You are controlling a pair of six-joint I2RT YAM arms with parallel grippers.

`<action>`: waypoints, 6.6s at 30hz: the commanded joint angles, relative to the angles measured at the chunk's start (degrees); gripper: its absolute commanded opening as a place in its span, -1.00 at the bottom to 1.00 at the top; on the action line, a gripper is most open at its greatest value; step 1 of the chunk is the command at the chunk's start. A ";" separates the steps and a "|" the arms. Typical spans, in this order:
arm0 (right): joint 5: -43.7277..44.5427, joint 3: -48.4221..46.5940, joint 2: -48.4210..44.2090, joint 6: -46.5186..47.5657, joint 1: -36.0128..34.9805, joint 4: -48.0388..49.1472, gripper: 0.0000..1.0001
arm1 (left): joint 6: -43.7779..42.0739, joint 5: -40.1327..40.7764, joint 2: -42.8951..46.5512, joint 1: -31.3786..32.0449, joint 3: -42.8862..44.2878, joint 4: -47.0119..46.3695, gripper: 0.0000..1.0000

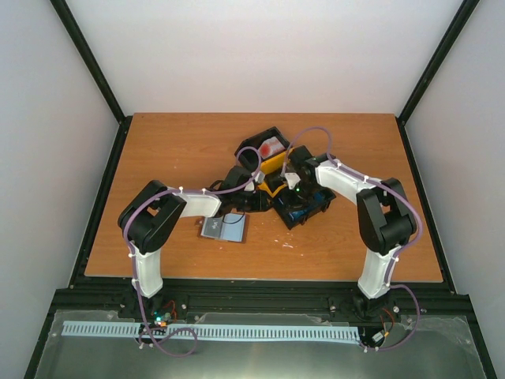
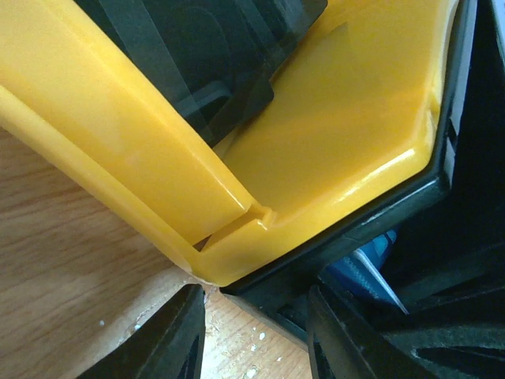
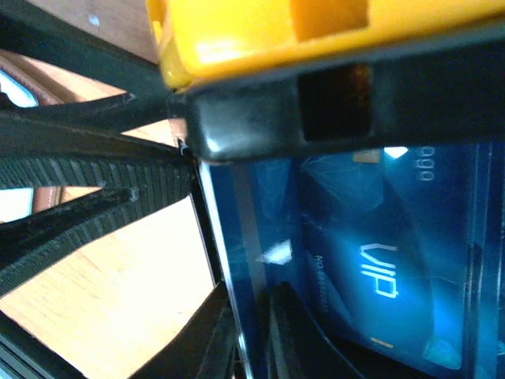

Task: Put the credit cards into the card holder

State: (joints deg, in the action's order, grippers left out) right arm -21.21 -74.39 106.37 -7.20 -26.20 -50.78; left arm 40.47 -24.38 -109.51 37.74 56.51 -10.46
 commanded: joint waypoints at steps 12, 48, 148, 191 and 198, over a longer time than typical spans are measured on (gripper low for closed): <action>6.45 -2.07 -9.83 -2.05 -0.37 -1.41 -0.94 | -3.17 2.25 6.08 0.23 1.46 3.84 -0.12; -38.64 3.34 -26.56 -28.94 17.58 21.59 -0.94 | 22.40 -25.65 10.48 -5.22 15.62 -8.63 0.04; -43.57 11.75 -36.12 -49.20 15.03 61.77 -0.45 | 40.90 -29.48 19.10 -8.91 11.57 -36.59 -0.99; -43.54 10.33 -33.89 -46.47 13.66 57.84 -0.86 | 41.34 -29.63 20.70 -9.00 10.02 -41.50 -0.99; -44.15 10.54 -33.30 -48.52 13.51 59.49 -0.89 | 42.23 -30.21 20.94 -8.98 9.23 -46.19 -0.99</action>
State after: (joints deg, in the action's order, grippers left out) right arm -65.04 -62.98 72.03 -55.00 -12.10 8.84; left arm 81.60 -53.98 -90.67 28.97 65.52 -48.25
